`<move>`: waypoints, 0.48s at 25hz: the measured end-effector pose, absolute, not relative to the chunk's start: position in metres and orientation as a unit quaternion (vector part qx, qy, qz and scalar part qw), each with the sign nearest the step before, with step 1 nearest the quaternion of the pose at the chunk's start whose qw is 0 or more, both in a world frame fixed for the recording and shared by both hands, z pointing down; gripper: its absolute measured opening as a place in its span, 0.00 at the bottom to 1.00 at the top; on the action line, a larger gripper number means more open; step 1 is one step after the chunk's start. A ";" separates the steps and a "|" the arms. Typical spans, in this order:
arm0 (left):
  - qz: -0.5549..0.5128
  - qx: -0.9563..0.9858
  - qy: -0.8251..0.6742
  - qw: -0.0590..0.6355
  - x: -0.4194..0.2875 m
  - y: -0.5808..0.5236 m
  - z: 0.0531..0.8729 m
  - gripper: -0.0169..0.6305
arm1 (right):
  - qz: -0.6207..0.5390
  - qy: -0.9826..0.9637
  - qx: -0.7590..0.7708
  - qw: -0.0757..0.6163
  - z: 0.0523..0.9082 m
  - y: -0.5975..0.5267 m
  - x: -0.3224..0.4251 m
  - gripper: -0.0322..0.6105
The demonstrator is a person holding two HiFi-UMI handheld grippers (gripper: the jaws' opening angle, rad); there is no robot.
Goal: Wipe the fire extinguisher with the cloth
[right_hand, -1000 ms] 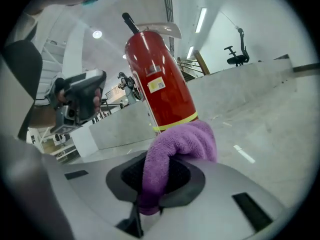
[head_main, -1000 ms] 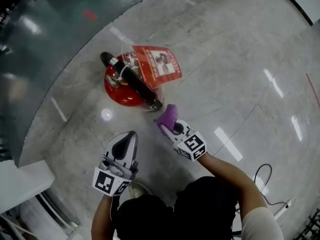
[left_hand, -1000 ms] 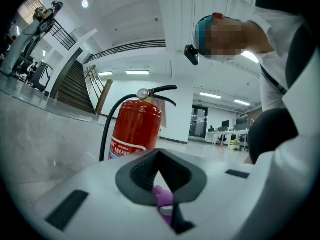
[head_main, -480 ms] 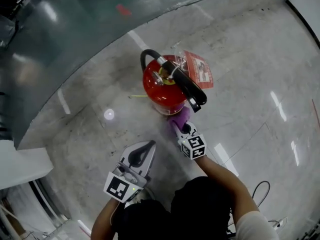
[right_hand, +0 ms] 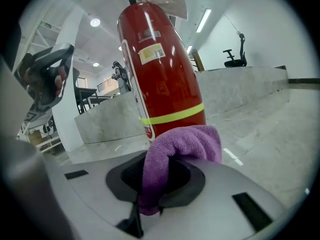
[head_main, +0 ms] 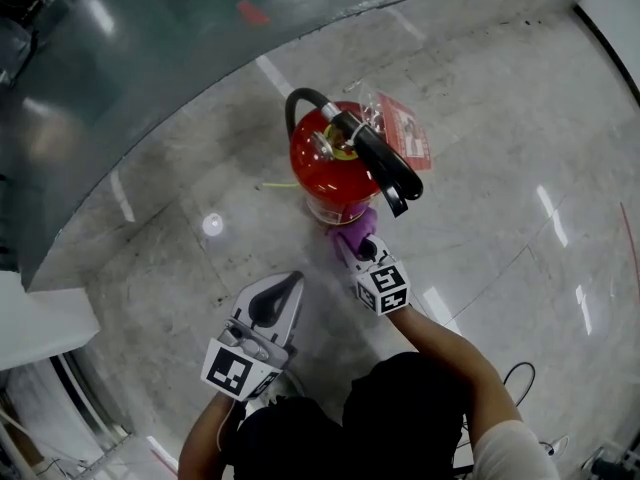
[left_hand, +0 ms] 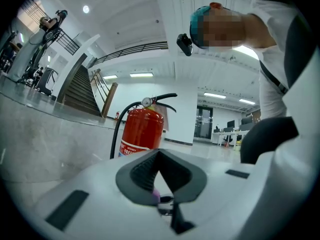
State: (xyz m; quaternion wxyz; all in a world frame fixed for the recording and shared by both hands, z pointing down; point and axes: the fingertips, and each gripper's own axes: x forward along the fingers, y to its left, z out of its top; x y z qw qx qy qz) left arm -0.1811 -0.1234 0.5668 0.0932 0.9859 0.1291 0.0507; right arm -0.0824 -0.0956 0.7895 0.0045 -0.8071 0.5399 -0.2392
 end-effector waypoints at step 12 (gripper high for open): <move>0.041 0.985 0.134 0.096 -0.186 -0.116 0.564 0.03 | -0.206 0.565 -0.799 0.014 0.710 -0.101 -0.087 0.14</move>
